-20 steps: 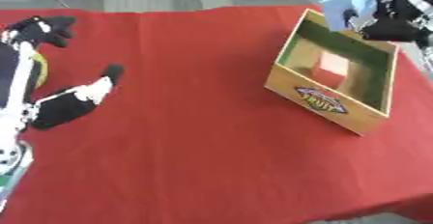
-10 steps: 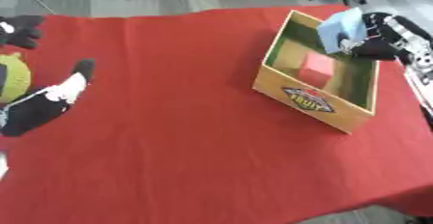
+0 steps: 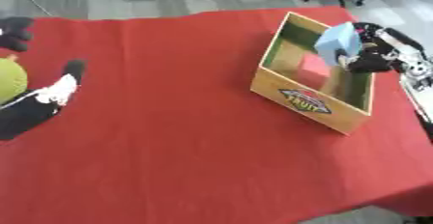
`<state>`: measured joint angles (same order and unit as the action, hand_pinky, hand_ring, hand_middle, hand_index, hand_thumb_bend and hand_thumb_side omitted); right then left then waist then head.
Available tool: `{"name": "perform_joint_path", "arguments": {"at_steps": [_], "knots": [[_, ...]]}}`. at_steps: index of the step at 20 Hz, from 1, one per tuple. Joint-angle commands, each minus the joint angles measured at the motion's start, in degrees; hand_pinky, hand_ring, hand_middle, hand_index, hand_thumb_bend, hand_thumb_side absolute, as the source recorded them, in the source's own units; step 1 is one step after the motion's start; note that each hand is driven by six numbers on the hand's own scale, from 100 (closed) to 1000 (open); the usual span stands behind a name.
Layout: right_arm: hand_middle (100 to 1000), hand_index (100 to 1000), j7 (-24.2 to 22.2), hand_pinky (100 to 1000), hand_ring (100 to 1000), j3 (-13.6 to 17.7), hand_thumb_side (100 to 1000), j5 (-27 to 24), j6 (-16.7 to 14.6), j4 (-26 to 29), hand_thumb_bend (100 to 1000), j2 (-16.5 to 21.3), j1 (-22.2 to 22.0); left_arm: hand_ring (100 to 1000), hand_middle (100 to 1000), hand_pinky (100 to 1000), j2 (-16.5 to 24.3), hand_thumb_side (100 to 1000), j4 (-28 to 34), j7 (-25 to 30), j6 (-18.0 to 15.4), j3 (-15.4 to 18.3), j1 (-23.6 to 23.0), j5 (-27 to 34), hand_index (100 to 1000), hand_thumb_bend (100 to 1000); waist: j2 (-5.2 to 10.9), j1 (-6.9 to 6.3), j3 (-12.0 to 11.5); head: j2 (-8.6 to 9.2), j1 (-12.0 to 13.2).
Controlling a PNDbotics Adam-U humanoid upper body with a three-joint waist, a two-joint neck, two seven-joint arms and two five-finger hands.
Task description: Pick up the objects with one hand, pass them to the other hand, and then place them into the box on the other side of the table.
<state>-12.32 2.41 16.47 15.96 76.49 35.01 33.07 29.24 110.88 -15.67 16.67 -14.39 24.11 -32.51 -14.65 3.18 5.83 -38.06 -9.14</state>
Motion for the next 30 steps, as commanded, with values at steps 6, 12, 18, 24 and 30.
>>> {"name": "perform_joint_path", "arguments": {"at_steps": [6, 12, 18, 24, 30], "knots": [[850, 989, 1.6, 970, 976, 0.2, 193, 2.8, 0.1, 0.7, 100, 2.6, 1.0, 615, 613, 815, 1.1, 562, 0.6, -0.4, 0.2, 0.7, 0.4, 0.4, 809, 494, 0.71, -0.02, 0.0, 0.47, 0.4], [885, 1000, 0.0, 1000, 971, -0.1, 100, 5.5, -1.4, 1.4, 219, 2.5, 1.0, 615, 613, 815, 1.1, 557, 0.6, -0.4, 0.3, 0.7, 0.3, 0.4, 809, 504, 0.7, 0.03, 0.0, 0.44, 0.6], [898, 1000, -2.2, 1000, 973, 0.0, 277, 5.6, -3.9, 1.9, 206, 2.4, 1.0, 614, 613, 816, 1.1, 564, 0.4, -0.2, 0.4, 0.6, 0.3, 0.4, 809, 500, 0.72, 0.17, -0.1, 0.45, 0.7], [897, 1000, -2.4, 1000, 969, 0.2, 100, 5.5, -3.8, 1.5, 204, 2.3, 1.0, 614, 612, 816, 1.1, 568, 0.3, -0.2, 0.5, 0.7, 0.4, 0.4, 808, 496, 0.7, 0.23, -0.1, 0.45, 0.8], [871, 1000, 1.3, 1000, 960, 1.2, 100, 1.7, -2.4, 4.6, 100, 2.1, 1.1, 613, 611, 815, 1.2, 566, 0.5, -0.6, 0.8, 1.1, 0.4, 0.3, 806, 497, 0.67, 0.14, -0.2, 0.37, 1.5]]}}
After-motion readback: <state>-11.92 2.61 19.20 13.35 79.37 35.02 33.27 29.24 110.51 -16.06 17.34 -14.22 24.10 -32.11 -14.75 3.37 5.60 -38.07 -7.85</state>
